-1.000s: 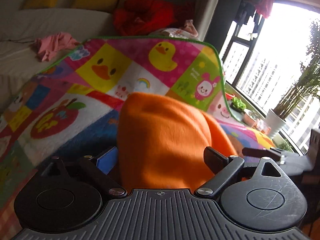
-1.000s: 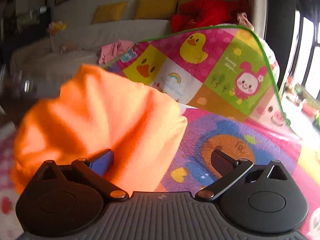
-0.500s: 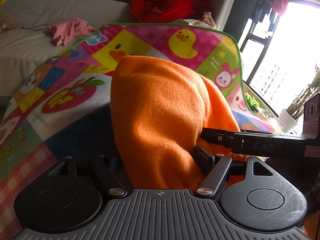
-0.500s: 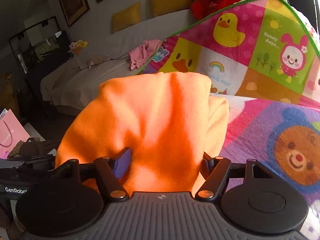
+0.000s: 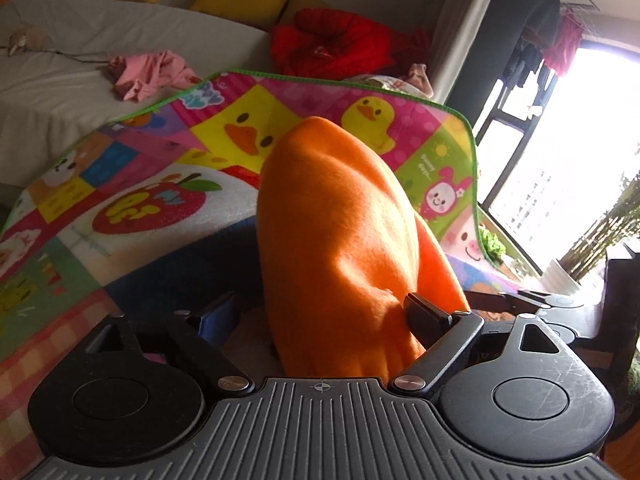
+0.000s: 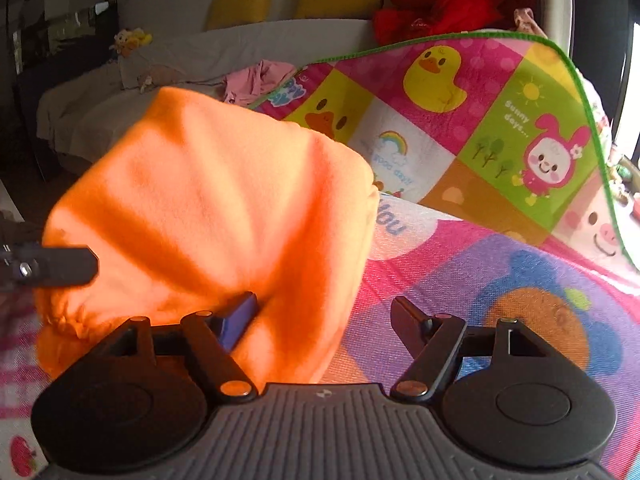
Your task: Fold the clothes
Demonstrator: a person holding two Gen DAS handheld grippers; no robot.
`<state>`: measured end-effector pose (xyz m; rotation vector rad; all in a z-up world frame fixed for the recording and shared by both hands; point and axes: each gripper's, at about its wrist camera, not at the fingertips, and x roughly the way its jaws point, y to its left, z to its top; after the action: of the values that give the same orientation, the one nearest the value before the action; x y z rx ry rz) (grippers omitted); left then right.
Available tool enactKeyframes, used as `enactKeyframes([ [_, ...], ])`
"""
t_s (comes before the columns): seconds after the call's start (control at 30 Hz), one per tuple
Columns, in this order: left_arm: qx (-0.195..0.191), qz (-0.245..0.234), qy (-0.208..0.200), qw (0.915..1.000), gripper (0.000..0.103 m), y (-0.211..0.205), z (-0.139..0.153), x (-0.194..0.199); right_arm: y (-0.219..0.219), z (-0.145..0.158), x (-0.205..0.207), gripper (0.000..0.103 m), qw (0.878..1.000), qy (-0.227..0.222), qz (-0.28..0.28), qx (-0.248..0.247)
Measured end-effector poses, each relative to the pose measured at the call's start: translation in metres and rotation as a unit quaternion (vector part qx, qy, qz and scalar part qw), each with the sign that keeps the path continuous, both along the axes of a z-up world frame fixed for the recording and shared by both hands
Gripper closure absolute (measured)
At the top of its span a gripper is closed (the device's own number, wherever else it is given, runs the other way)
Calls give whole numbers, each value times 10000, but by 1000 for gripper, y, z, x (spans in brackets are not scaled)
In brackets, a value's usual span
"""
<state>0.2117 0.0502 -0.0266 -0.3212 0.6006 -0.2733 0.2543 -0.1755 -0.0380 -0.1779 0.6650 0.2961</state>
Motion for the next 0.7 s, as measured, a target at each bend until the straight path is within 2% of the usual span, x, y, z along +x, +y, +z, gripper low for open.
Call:
enactKeyframes([
  [0.1,122,-13,10,9999,11,-3,-4,0,10,5,-4,27,9990,-168,90,-413],
  [0.23,346,-39,48,9994,11,-9,-10,1,25,22,-6,25,9961,-362,336,-728],
  [0.3,458,-53,67,9989,11,-12,-13,1,30,35,-4,23,9949,-560,419,-721],
  [0.43,626,-74,3,9980,11,-17,-15,0,46,61,12,22,9935,-971,445,-406],
  [0.63,565,-36,15,9984,11,-13,-17,0,95,51,64,21,9945,-679,519,-603],
  [0.7,533,-38,28,9986,11,-12,-17,0,100,36,76,13,9955,-497,445,-680],
])
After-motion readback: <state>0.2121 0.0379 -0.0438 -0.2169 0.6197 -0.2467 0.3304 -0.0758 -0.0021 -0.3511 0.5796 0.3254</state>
